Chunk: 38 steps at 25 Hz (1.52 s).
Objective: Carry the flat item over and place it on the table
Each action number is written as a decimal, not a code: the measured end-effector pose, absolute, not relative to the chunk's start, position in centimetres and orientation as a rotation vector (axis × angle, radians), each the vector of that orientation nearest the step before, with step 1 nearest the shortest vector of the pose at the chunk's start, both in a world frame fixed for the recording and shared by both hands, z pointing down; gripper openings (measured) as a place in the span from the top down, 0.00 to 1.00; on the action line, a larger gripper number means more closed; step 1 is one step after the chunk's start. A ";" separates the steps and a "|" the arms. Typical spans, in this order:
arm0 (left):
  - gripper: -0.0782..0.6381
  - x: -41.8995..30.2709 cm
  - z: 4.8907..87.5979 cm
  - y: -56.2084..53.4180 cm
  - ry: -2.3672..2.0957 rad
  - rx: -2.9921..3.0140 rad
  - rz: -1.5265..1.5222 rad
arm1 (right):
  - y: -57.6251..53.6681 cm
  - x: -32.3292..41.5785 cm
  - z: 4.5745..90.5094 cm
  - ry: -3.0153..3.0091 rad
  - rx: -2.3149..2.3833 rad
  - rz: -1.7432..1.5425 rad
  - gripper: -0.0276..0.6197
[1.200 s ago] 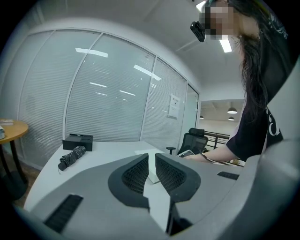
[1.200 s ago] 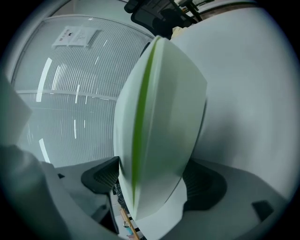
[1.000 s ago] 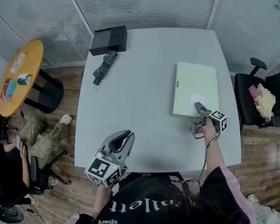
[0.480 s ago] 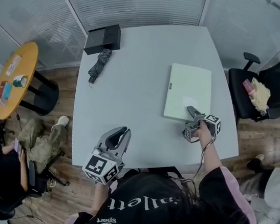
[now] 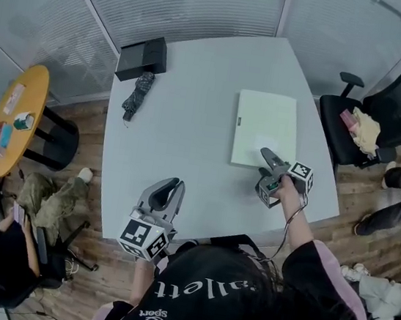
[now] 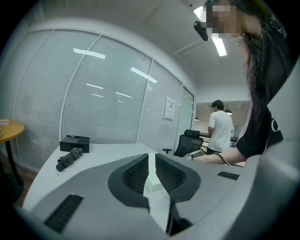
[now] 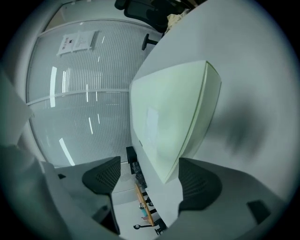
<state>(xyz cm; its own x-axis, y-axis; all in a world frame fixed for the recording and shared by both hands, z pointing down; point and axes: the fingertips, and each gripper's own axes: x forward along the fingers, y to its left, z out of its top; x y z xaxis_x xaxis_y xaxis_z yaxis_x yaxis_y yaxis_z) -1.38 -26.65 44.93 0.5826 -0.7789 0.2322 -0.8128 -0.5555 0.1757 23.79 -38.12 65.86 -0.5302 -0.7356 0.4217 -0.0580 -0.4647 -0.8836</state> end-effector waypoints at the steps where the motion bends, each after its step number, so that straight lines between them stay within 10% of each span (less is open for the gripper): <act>1: 0.81 -1.5 45.0 -26.5 -1.307 2.554 0.185 | -38.0 23.5 65.1 1.314 -1.174 -2.024 0.35; 24: 0.81 -11.1 44.1 -19.0 -1.238 2.621 0.152 | -27.8 5.6 47.0 2.287 -0.923 -1.330 0.37; 27: 0.81 -12.5 44.1 -17.5 -1.206 2.638 0.151 | -25.6 3.2 46.0 2.325 -0.921 -1.270 0.45; 30: 0.81 -13.9 44.4 -16.0 -1.169 2.650 0.150 | -23.5 1.6 46.2 2.289 -0.987 -1.275 0.73; 38: 0.81 -15.1 45.0 -13.9 -1.108 2.654 0.116 | -19.0 -1.2 45.5 2.358 -1.052 -1.204 0.86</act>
